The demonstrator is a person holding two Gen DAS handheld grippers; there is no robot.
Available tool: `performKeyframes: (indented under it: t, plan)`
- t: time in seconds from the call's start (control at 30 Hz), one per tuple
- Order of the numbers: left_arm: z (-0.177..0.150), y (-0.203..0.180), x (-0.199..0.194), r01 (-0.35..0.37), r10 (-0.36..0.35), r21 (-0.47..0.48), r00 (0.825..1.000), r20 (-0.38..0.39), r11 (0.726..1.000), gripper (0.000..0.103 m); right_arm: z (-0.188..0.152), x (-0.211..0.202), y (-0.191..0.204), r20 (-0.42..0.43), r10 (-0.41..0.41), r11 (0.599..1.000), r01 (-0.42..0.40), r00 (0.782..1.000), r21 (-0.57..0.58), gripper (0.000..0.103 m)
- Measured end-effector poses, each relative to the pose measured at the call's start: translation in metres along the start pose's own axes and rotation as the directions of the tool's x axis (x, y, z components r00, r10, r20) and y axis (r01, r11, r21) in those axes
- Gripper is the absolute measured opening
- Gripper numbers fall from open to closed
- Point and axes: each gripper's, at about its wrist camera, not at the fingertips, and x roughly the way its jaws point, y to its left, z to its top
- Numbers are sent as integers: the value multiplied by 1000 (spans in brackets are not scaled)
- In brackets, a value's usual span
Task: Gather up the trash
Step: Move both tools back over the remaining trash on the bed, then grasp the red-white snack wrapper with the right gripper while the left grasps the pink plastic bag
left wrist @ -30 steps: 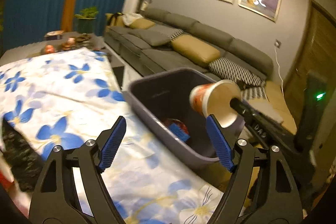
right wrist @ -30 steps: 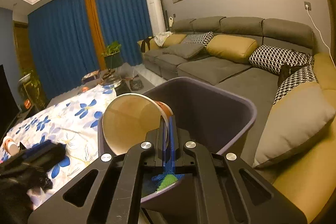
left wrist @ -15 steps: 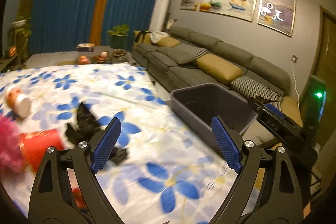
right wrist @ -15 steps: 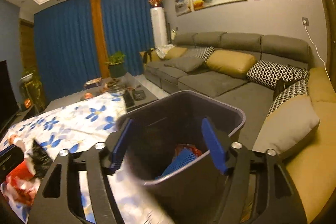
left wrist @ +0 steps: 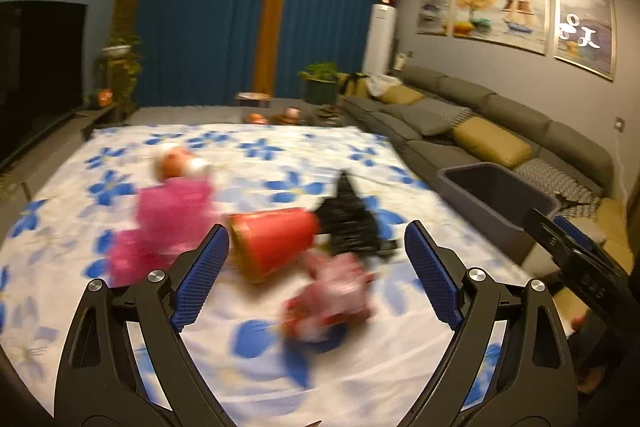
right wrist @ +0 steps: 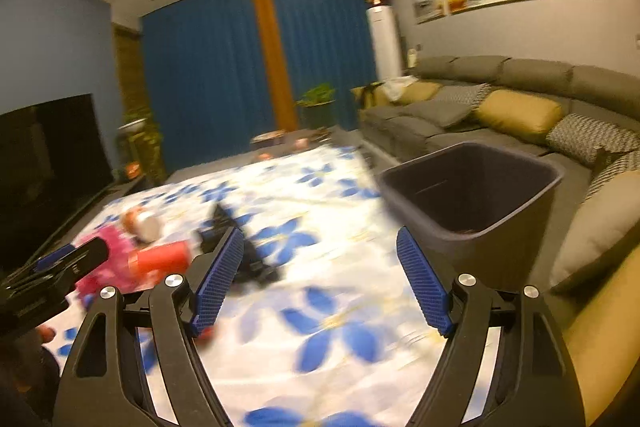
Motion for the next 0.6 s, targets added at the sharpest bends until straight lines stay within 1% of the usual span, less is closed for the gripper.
performKeyframes:
  t: [0.13, 0.27, 0.43, 0.53, 0.6]
  plan:
    - [-5, 36, -23, -76, 77, -31, 997, 30, 997, 88, -11, 5, 31, -45, 58, 998, -59, 997, -19, 78]
    - [-9, 64, -38, -134, 137, -63, 990, 43, 989, 88, -24, 9, 72, -77, 96, 991, -102, 992, -82, 78]
    - [-12, 88, -47, -162, 167, -99, 985, 43, 982, 88, -41, 20, 105, -120, 114, 980, -131, 986, -146, 78]
    - [-14, 97, -50, -173, 178, -101, 983, 46, 980, 88, -46, 28, 119, -132, 99, 977, -122, 986, -176, 77]
    - [-15, 100, -51, -175, 181, -100, 982, 46, 979, 88, -47, 35, 124, -145, 96, 976, -121, 985, -180, 74]
